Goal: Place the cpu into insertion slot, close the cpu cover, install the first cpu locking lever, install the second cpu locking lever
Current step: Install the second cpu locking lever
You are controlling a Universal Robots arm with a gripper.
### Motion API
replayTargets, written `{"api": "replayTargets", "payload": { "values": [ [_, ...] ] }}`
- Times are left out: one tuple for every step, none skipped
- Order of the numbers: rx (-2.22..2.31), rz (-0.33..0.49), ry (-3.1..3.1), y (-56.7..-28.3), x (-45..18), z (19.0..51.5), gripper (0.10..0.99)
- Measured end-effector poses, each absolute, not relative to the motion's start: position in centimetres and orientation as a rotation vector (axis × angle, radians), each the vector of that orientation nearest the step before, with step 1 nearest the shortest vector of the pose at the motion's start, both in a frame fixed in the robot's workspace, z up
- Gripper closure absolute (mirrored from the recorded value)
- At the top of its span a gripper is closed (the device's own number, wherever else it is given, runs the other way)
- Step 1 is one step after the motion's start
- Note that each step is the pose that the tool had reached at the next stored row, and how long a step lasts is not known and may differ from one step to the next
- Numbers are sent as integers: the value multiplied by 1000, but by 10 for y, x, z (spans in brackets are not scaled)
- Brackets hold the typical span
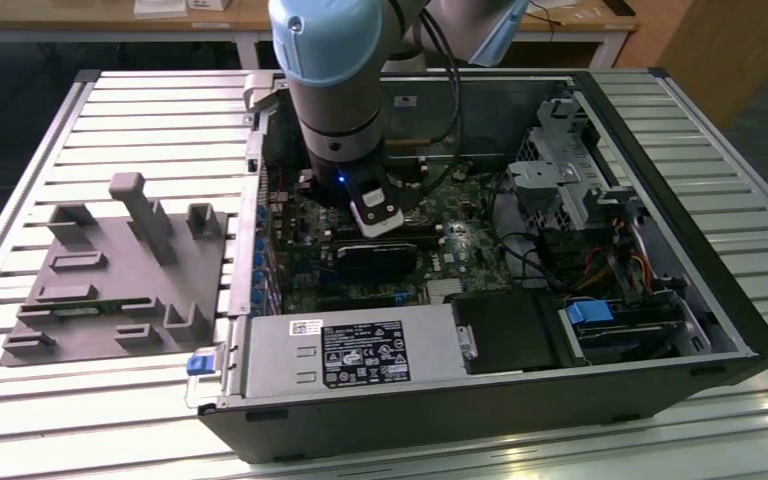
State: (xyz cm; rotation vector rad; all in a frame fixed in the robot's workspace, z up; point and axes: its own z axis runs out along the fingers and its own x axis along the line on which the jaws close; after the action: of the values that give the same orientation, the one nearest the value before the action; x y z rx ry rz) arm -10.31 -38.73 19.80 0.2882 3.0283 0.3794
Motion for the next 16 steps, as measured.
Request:
{"api": "replayTargets", "payload": {
  "values": [
    [288, 379, 3028, -386, -103, 198, 984],
    [288, 379, 3028, -384, -103, 198, 984],
    [288, 379, 3028, -384, -103, 198, 984],
    [287, 378, 3029, -383, -103, 198, 984],
    [287, 378, 3029, -382, -103, 197, 984],
    [286, 377, 3029, -382, -103, 197, 984],
    [286, 375, 3029, -382, -103, 197, 984],
    [285, 373, 3029, -382, -103, 196, 984],
    [285, 371, 3029, -382, -103, 196, 984],
    [284, 370, 3030, -382, -103, 196, 984],
    [284, 370, 3030, -382, -103, 196, 984],
    [284, 370, 3030, -382, -103, 196, 984],
    [284, 370, 3030, -382, -103, 196, 984],
    [284, 370, 3030, -382, -103, 196, 984],
    [284, 370, 3030, -382, -103, 196, 984],
    [284, 370, 3030, -382, -103, 196, 984]
  ]
}}
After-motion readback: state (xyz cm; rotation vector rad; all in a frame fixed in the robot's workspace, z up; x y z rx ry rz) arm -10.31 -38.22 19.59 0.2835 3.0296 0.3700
